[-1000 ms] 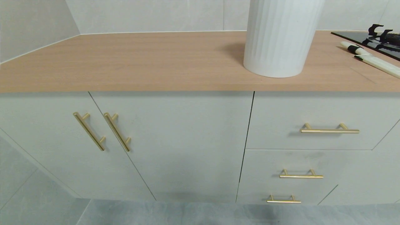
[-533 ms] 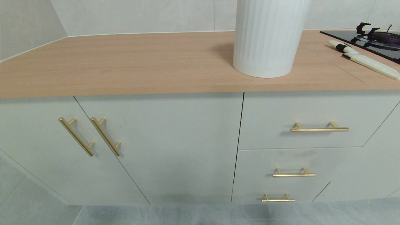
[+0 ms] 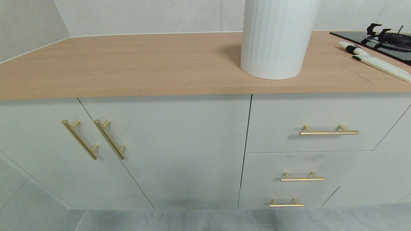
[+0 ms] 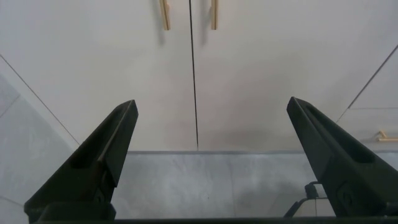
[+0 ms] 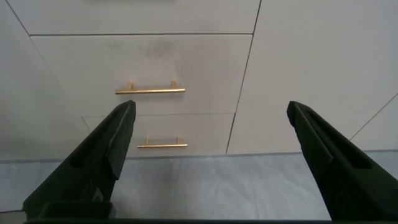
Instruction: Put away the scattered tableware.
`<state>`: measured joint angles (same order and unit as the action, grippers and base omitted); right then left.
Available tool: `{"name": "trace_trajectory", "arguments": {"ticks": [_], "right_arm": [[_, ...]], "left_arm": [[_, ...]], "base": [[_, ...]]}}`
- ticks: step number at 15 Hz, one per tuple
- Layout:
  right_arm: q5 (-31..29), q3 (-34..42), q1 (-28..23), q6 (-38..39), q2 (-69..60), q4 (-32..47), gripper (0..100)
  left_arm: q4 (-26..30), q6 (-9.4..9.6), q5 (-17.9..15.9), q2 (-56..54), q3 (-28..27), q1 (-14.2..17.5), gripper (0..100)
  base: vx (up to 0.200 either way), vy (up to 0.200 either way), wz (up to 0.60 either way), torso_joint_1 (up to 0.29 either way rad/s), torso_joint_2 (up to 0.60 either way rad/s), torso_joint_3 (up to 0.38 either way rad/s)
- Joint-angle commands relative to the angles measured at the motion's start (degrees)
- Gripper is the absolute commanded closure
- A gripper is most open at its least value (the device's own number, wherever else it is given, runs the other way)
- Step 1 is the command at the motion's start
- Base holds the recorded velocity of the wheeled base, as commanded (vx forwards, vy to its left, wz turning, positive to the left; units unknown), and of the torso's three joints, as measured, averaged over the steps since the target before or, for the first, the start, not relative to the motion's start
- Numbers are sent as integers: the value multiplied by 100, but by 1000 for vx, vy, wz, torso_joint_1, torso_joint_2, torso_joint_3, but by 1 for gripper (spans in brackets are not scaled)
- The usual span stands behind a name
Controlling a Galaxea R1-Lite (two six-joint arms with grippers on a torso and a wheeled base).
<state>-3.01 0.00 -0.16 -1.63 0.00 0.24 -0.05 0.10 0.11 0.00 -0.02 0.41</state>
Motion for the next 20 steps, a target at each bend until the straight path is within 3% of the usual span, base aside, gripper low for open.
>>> {"name": "trace_trajectory", "arguments": {"ticks": [1,10,18,20], "right_arm": [[2,0,-2,-4,9,2,0],[2,0,-2,-4,9,2,0],[2,0,-2,-4,9,2,0],[2,0,-2,-4,9,2,0]], "left_arm": [[-4,-1,7,9,2,2,0],[-4,-1,7,9,2,2,0],[-4,-1,7,9,-6,2,0],[-4,-10,7,9,-6,2,0]], "base": [[0,0,0,0,0,0],[0,-200,0,0,2,2],[0,0,0,0,0,0],[200,0,0,2,2,5]]}}
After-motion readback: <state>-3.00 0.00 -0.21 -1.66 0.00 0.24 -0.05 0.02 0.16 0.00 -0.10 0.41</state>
